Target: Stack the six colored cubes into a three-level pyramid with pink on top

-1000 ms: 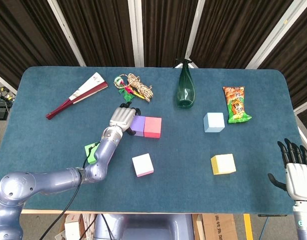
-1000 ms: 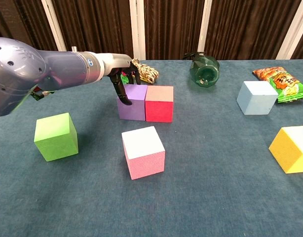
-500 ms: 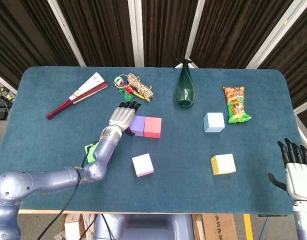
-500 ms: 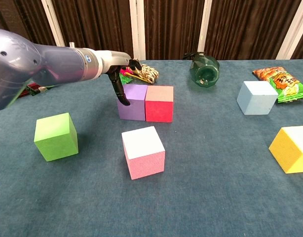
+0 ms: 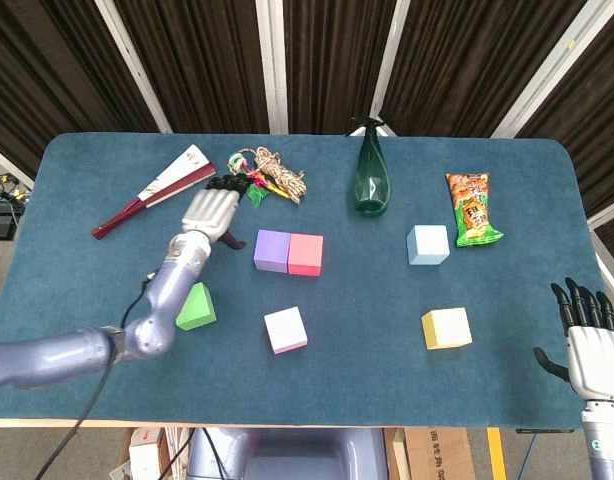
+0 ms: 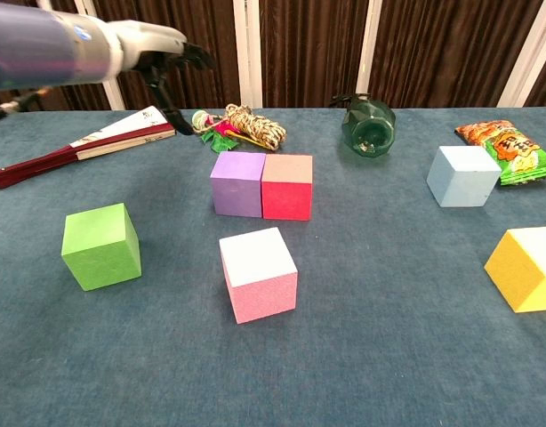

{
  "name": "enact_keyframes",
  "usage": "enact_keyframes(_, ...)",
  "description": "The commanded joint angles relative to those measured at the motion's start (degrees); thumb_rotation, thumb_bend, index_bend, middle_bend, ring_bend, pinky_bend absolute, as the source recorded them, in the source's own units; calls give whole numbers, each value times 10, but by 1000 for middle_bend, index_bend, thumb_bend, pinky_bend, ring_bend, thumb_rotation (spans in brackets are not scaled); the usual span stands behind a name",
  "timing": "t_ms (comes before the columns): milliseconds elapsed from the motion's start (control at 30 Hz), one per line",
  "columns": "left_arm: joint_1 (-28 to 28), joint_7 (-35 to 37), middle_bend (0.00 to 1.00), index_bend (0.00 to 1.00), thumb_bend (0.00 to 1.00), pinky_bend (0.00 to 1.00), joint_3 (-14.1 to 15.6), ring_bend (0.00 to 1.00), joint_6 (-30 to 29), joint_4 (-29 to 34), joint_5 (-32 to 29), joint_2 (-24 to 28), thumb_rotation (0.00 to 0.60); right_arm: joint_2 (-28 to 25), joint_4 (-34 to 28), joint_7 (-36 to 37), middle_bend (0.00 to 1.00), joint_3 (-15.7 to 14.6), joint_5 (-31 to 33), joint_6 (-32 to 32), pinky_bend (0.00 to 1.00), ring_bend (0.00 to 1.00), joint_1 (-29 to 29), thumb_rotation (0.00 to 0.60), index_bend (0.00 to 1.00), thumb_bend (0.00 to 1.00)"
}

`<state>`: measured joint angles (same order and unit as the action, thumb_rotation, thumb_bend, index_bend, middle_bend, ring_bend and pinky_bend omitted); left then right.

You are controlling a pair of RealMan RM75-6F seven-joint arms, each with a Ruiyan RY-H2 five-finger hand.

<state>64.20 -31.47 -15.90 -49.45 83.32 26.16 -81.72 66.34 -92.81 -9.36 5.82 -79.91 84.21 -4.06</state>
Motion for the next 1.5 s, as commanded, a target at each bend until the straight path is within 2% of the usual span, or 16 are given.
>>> enact_keyframes(33, -73, 40, 61, 126, 198, 35, 39, 0, -48, 88, 101, 72, 600, 0, -1, -3, 1, -2, -1, -2, 36, 64, 0, 600, 86, 241)
enact_keyframes(100, -130, 83, 61, 128, 198, 35, 67, 0, -99, 122, 177, 100, 600, 0, -3, -3, 1, -3, -2, -1, 36, 64, 0, 600, 86, 240)
enact_keyframes(200, -210, 133, 58, 128, 198, 35, 125, 0, -163, 133, 276, 130, 600, 1, -3, -7, 1, -4, -2, -3, 36, 64, -1, 600, 86, 240)
enact_keyframes(300, -258, 173, 56, 128, 198, 36, 158, 0, -192, 125, 332, 147, 600, 4, -3, -10, 1, -4, 0, -7, 36, 64, -3, 600, 86, 240)
enact_keyframes(533, -336, 280, 56, 130, 198, 36, 187, 0, -263, 75, 442, 151, 600, 9, -1, -13, 1, -4, 0, -9, 36, 64, -5, 600, 86, 240)
enact_keyframes(667, -369, 316, 56, 133, 198, 36, 198, 0, -295, 50, 484, 143, 600, 10, 0, -14, 1, -4, 0, -9, 36, 64, -5, 600, 86, 240)
enact_keyframes(867, -418, 320, 56, 138, 199, 36, 207, 0, -358, 40, 532, 126, 600, 6, -2, -3, 1, -7, -9, -8, 36, 64, -5, 600, 86, 240)
enact_keyframes(1067, -451, 323, 56, 139, 200, 36, 203, 0, -376, 31, 536, 117, 600, 0, -8, 30, 1, -4, -6, -31, 36, 64, -15, 600, 86, 240)
enact_keyframes(1200, -455, 324, 55, 139, 203, 36, 195, 0, -365, 35, 533, 119, 600, -32, -36, 68, 3, 0, -5, -100, 36, 64, -51, 600, 86, 240)
enact_keyframes(1333, -458, 313, 54, 140, 203, 36, 186, 0, -351, 39, 523, 121, 600, -79, -86, 48, 3, 25, 26, -172, 36, 64, -100, 600, 87, 241)
enact_keyframes(1433, -458, 307, 51, 140, 203, 36, 180, 0, -339, 42, 516, 122, 600, -111, -130, 19, 3, 53, 80, -231, 36, 63, -143, 600, 86, 241)
enact_keyframes(1500, -458, 301, 49, 140, 203, 36, 175, 0, -332, 46, 512, 124, 600, -131, -158, -8, 3, 75, 141, -276, 36, 64, -180, 600, 86, 240)
